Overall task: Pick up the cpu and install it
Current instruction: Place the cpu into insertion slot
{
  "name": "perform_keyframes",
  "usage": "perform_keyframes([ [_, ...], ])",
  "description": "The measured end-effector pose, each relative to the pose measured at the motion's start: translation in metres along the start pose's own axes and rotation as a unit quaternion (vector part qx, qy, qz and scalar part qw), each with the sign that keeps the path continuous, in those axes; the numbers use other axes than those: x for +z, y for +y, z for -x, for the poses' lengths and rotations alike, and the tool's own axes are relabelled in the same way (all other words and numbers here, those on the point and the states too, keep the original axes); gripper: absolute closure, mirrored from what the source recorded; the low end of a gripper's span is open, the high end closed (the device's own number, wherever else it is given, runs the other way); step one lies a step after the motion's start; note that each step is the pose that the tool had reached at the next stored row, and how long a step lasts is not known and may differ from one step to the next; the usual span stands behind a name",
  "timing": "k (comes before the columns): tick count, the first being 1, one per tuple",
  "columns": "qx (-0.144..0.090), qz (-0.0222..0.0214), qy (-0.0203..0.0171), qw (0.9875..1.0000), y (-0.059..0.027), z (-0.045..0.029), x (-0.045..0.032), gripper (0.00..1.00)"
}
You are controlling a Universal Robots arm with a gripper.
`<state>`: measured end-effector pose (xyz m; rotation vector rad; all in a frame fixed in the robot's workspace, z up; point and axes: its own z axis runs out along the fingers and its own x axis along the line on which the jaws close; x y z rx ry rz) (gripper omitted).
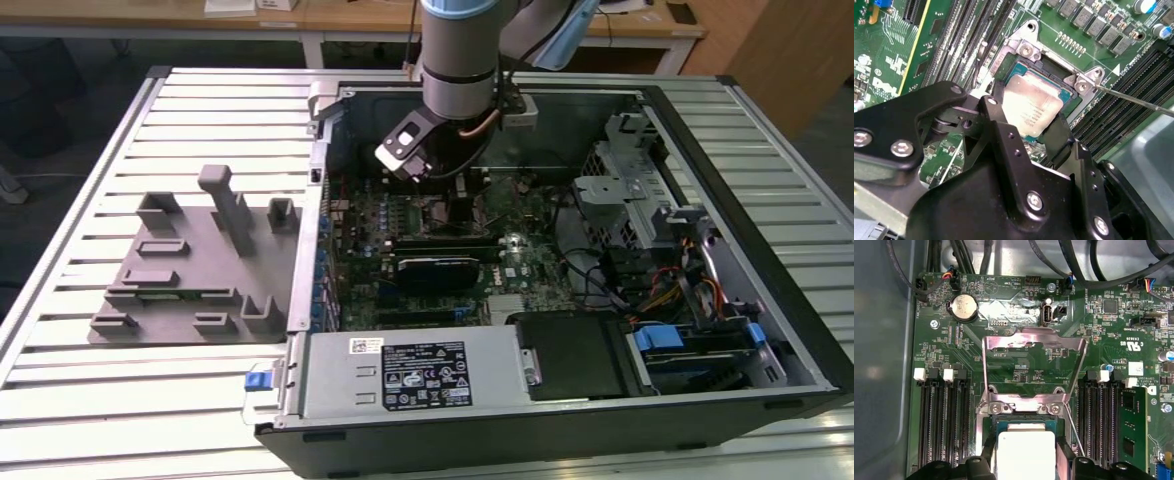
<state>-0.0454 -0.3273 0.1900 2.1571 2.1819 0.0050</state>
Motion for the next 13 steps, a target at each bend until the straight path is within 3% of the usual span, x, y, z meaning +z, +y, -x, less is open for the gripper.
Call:
perform_keyframes([
  [2, 0.000, -0.0005, -0.0007, 1.0000, -0.0001, 0.0002, -0.0002, 0.39],
  [7, 0.000, -0.0008, -0.0013, 1.0000, -0.0002, 0.0006, -0.0019, 0.39],
  [13, 0.000, -0.0008, -0.0012, 1.0000, 0.0003, 0.0009, -0.0098, 0.39],
])
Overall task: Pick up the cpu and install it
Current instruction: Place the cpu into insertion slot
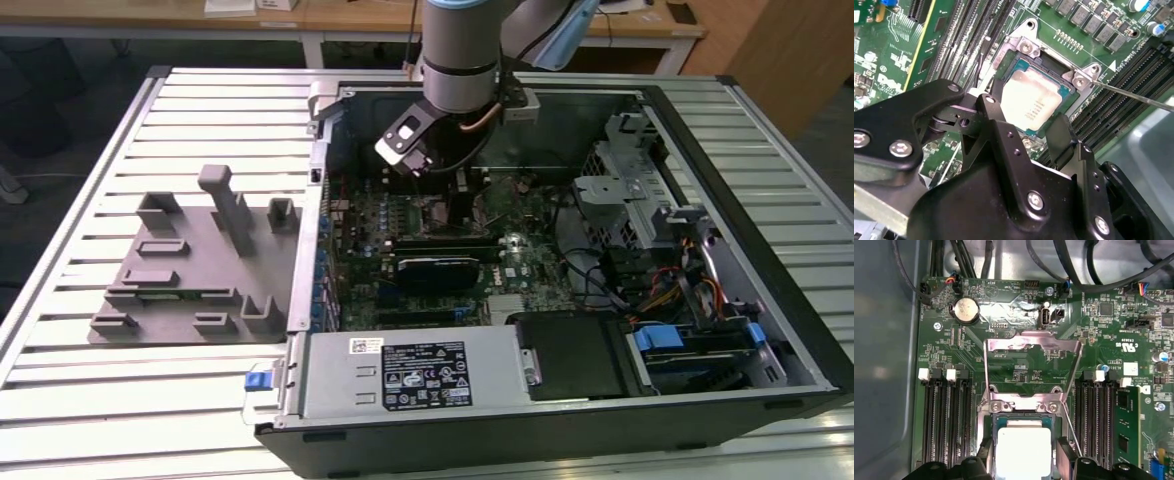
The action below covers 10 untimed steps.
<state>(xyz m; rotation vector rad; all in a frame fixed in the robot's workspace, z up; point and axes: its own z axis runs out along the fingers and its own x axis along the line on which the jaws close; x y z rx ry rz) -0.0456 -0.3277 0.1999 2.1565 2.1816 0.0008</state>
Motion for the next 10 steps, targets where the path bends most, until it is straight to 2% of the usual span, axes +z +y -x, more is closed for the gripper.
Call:
perform_keyframes([
  [8, 0.000, 0.0000, 0.0000, 1.0000, 0.0001, 0.0001, -0.0016, 0.39],
  [9, 0.000, 0.0000, 0.0000, 1.0000, 0.0001, 0.0001, -0.0017, 0.40],
  [10, 0.000, 0.0000, 0.0000, 1.0000, 0.0001, 0.0001, -0.0018, 0.47],
])
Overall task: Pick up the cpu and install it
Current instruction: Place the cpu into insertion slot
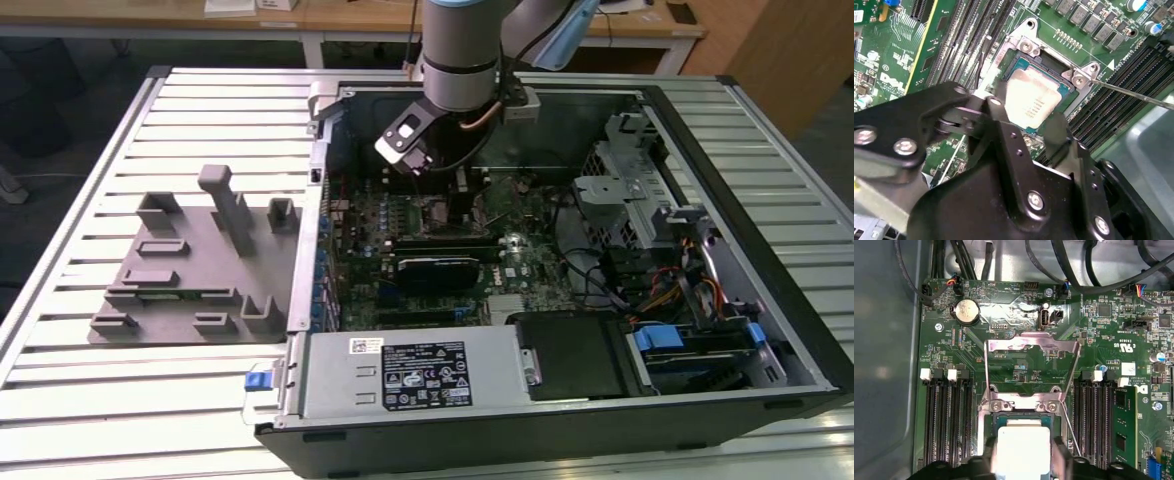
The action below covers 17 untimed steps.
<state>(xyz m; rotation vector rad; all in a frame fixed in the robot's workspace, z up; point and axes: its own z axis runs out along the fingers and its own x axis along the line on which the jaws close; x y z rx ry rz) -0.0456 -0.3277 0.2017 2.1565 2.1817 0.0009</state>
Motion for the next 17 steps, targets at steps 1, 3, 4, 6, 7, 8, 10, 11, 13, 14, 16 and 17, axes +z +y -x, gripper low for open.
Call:
perform_keyframes([
  [1, 0.000, 0.0000, 0.0000, 1.0000, 0.0000, 0.0000, 0.0000, 0.47],
  [3, 0.000, 0.0000, 0.0000, 1.0000, 0.0000, 0.0000, -0.0002, 0.58],
  [4, 0.000, 0.0000, 0.0000, 1.0000, 0.0000, 0.0000, -0.0002, 0.58],
  [6, 0.000, 0.0000, 0.0000, 1.0000, 0.0000, 0.0000, -0.0003, 0.64],
  [7, 0.000, 0.0000, 0.0000, 1.0000, 0.0000, 0.0000, -0.0004, 0.70],
  [8, 0.000, 0.0000, 0.0000, 1.0000, 0.0000, 0.0000, -0.0004, 0.76],
  [10, 0.000, 0.0000, 0.0000, 1.0000, 0.0000, 0.0000, -0.0006, 0.82],
  [11, 0.000, 0.0000, 0.0000, 1.0000, 0.0000, 0.0000, -0.0006, 0.88],
  [13, 0.000, 0.0000, 0.0000, 1.0000, 0.0000, 0.0000, -0.0008, 0.89],
  [14, 0.000, 0.0000, 0.0000, 1.0000, 0.0000, 0.0000, -0.0008, 0.89],
  [16, 0.000, 0.0000, 0.0000, 1.0000, 0.0001, 0.0001, -0.0009, 0.89],
  [17, 0.000, 0.0000, 0.0000, 1.0000, 0.0001, 0.0000, -0.0010, 0.89],
])
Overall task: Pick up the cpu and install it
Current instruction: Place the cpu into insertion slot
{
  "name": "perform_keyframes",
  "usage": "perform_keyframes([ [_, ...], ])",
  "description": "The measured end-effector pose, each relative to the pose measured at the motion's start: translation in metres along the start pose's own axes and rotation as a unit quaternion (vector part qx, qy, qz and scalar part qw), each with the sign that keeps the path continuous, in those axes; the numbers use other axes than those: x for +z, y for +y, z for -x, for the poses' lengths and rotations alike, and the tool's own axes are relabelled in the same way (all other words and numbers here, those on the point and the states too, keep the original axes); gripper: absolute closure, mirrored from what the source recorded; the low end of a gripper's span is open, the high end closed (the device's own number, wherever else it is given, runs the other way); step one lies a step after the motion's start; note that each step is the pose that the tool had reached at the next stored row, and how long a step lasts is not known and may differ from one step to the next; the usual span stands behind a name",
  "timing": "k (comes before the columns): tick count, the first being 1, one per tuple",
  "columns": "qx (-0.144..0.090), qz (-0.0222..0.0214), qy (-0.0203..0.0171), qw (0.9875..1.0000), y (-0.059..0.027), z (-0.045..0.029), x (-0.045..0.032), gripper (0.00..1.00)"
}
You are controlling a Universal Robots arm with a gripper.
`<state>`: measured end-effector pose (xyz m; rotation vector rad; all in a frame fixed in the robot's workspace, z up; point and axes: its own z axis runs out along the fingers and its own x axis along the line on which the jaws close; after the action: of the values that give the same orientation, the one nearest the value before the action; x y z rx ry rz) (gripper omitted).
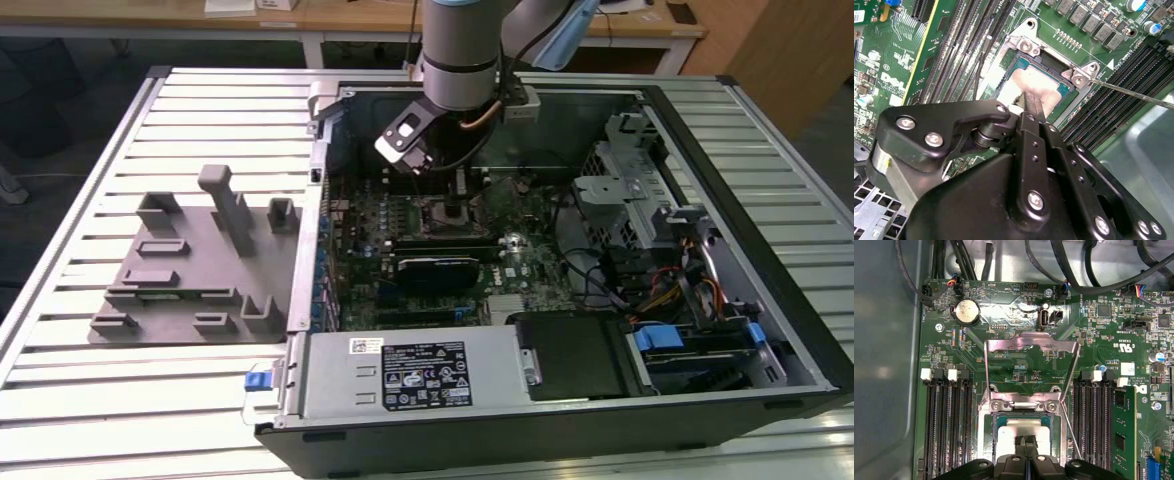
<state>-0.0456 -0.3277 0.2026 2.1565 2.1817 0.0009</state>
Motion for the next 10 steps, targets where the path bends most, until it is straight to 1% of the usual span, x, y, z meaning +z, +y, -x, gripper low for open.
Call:
perform_keyframes([
  [6, 0.000, 0.0000, 0.0000, 1.0000, -0.0014, 0.0000, 0.0004, 0.89],
  [10, 0.000, 0.0000, 0.0000, 1.0000, -0.0019, -0.0002, 0.0031, 0.89],
])
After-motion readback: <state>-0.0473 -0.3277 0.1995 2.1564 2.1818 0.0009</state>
